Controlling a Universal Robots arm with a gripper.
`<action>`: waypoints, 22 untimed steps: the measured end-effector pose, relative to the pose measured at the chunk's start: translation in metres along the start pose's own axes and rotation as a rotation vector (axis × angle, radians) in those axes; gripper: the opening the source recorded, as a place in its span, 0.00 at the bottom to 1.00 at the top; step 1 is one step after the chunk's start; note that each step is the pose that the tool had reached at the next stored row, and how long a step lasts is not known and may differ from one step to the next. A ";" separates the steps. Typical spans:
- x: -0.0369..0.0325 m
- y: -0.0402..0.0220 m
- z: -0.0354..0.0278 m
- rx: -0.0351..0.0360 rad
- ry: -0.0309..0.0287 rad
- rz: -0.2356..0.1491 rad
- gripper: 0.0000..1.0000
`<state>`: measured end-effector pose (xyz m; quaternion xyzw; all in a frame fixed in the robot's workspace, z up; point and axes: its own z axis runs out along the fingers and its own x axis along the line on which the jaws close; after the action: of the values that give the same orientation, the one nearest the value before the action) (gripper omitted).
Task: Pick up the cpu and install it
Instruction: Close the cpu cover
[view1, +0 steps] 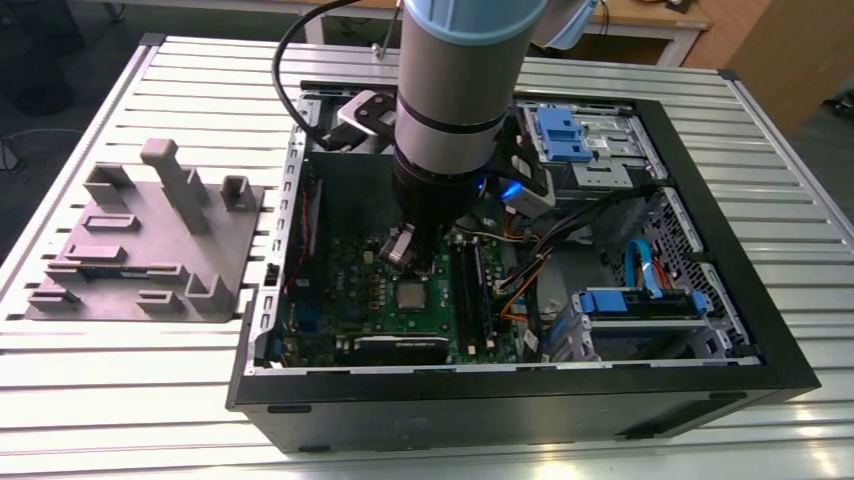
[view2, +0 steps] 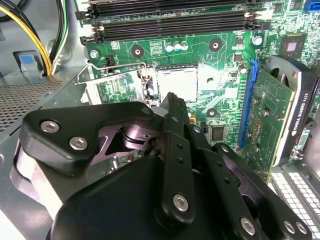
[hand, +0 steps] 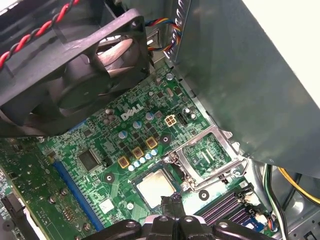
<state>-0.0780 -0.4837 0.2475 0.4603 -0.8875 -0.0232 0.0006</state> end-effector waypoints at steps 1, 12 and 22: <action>0.0000 0.0000 0.0000 0.0000 0.0000 0.000 0.10; 0.0000 0.0000 0.0000 0.0000 0.0000 -0.001 0.10; 0.0000 0.0000 0.0002 -0.0013 0.0026 -0.064 0.10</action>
<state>-0.0780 -0.4837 0.2473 0.4884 -0.8723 -0.0231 0.0013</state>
